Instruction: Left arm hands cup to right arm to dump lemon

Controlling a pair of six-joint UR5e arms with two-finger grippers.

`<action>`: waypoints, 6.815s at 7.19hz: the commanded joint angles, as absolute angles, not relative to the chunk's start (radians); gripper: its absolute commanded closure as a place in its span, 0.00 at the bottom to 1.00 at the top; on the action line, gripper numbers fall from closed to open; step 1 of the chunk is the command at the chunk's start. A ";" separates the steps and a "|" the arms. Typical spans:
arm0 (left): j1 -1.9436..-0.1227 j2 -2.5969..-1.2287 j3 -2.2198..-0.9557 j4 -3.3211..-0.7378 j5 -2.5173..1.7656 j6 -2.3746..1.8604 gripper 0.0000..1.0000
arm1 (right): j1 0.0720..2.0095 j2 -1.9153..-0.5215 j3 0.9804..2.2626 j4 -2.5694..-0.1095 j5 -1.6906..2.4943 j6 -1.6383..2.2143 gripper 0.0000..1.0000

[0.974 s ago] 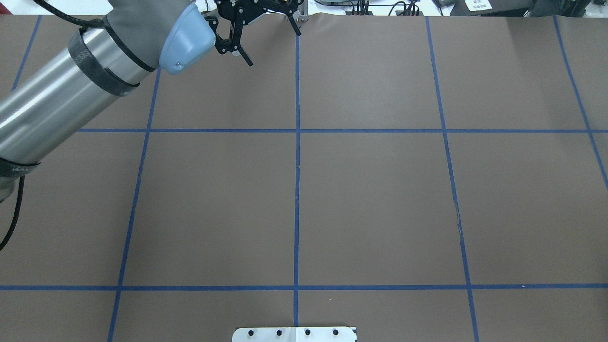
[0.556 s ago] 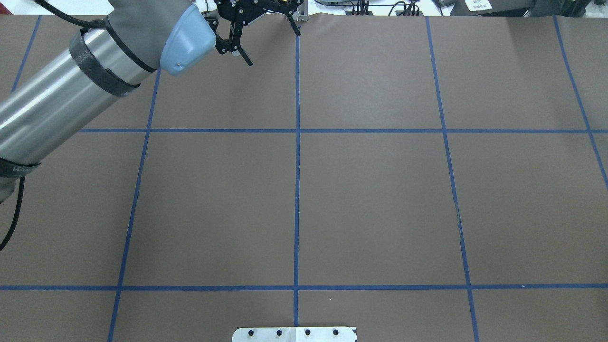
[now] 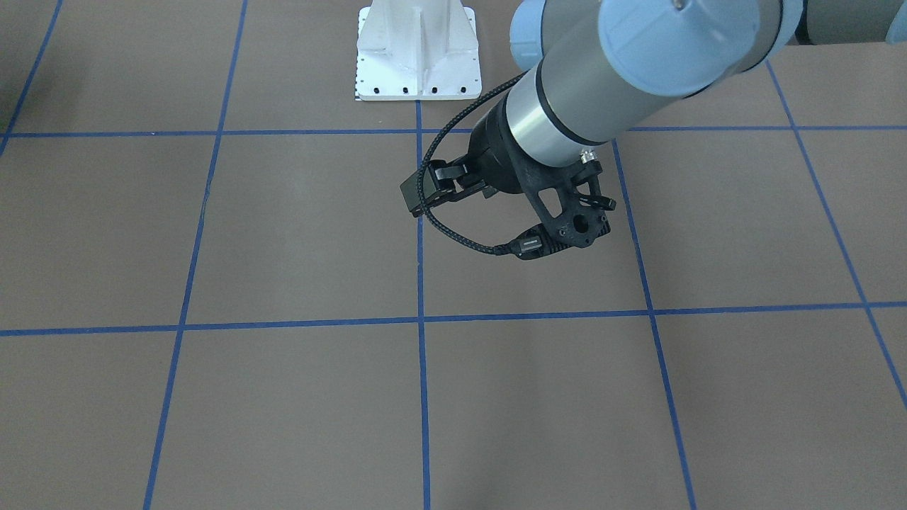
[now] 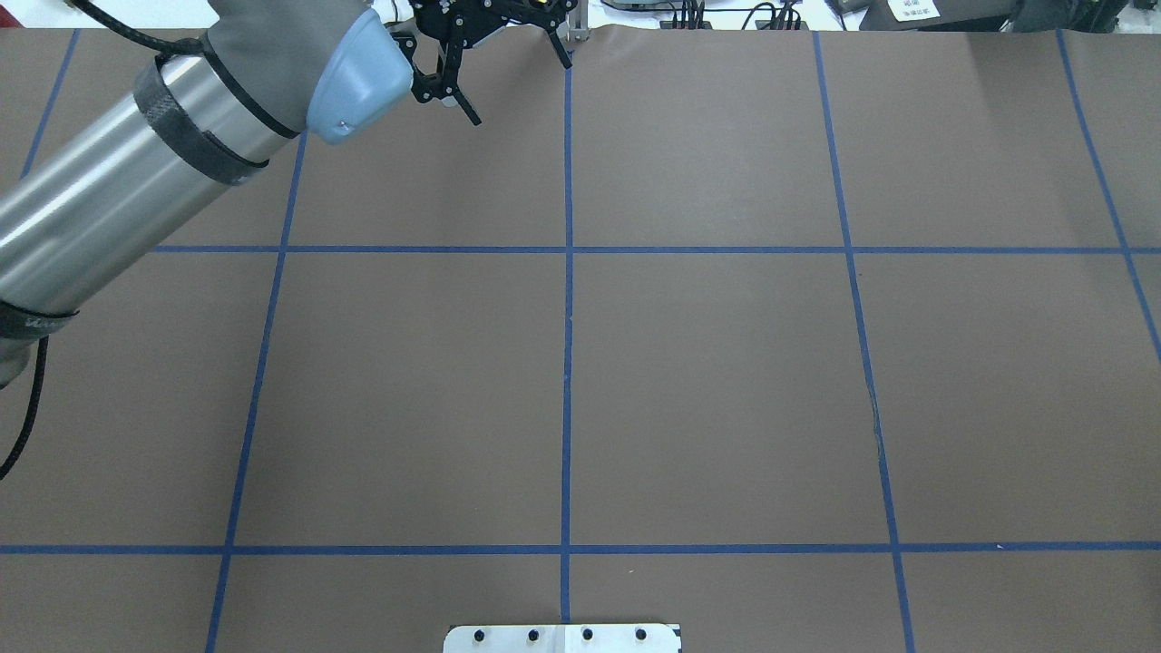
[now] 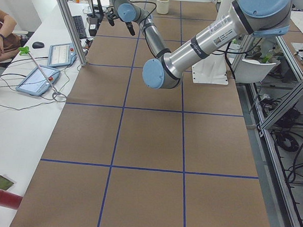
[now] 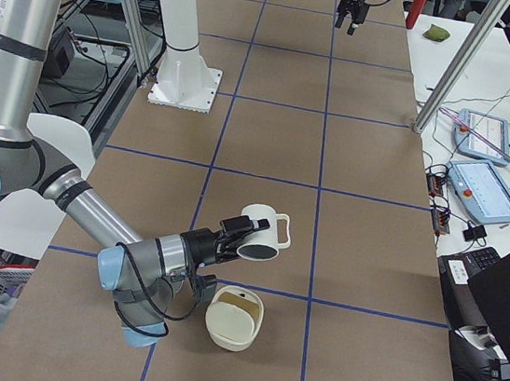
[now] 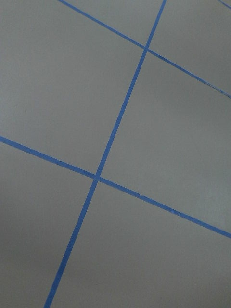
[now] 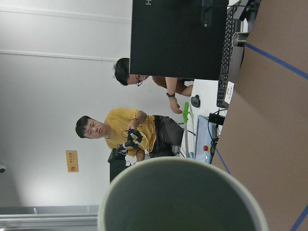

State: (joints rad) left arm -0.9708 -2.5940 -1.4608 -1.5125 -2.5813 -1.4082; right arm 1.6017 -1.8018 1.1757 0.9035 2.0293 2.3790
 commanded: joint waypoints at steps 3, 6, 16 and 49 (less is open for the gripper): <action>-0.971 -2.594 -1.460 -1.513 -2.566 -1.408 0.00 | 1.612 -1.802 1.169 0.914 1.979 2.537 1.00; -0.971 -2.594 -1.460 -1.511 -2.565 -1.408 0.00 | 1.614 -1.795 1.094 1.006 1.950 2.611 1.00; -0.969 -2.595 -1.456 -1.511 -2.553 -1.408 0.00 | 1.614 -1.787 1.089 1.043 1.910 2.839 1.00; -0.954 -2.576 -1.454 -1.520 -2.511 -1.408 0.00 | 1.609 -1.744 1.215 0.887 2.072 1.943 1.00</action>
State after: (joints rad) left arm -0.9542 -2.5776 -1.4537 -1.5178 -2.5111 -1.4082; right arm 1.6084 -1.7414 1.1911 0.9402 2.0464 2.0341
